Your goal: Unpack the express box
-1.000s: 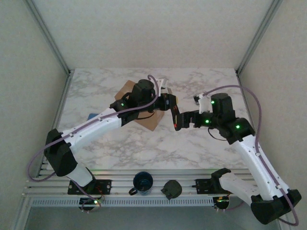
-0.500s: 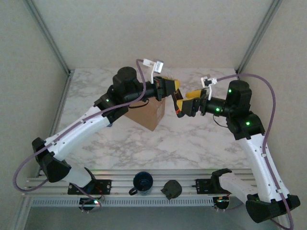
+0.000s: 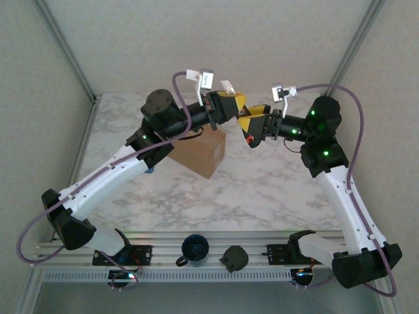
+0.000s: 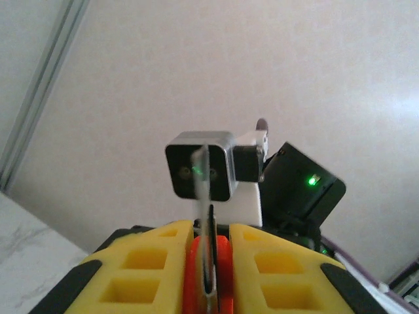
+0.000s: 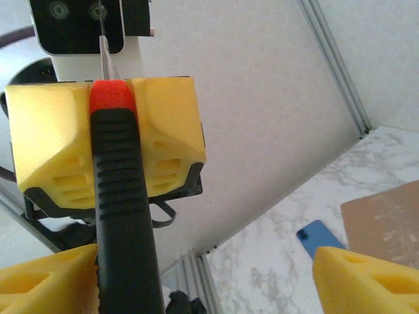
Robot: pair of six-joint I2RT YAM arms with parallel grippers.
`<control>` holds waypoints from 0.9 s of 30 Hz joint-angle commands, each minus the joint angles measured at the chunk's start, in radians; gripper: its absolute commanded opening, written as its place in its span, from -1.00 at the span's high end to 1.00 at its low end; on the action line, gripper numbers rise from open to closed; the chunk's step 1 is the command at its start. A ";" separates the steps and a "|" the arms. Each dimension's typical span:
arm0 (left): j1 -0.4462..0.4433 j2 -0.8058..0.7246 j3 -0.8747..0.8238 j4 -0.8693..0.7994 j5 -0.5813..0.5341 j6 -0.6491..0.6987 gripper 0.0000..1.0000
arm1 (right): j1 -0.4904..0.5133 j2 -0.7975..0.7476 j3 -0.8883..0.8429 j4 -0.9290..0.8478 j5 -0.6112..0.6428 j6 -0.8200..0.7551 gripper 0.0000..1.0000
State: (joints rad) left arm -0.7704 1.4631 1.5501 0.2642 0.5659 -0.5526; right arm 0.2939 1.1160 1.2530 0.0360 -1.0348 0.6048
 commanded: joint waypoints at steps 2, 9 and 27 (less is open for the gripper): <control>0.008 0.023 0.012 0.104 0.030 -0.042 1.00 | -0.004 -0.006 0.012 0.091 -0.059 0.057 -0.44; 0.008 0.040 0.018 0.102 0.031 -0.050 1.00 | 0.005 -0.003 0.010 0.097 -0.075 0.062 -0.24; 0.008 0.019 -0.017 0.111 0.017 -0.044 1.00 | 0.028 -0.012 0.010 0.106 -0.059 0.069 0.19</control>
State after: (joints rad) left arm -0.7704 1.5124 1.5478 0.3191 0.5816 -0.5961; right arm 0.3130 1.1175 1.2530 0.0956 -1.0927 0.6697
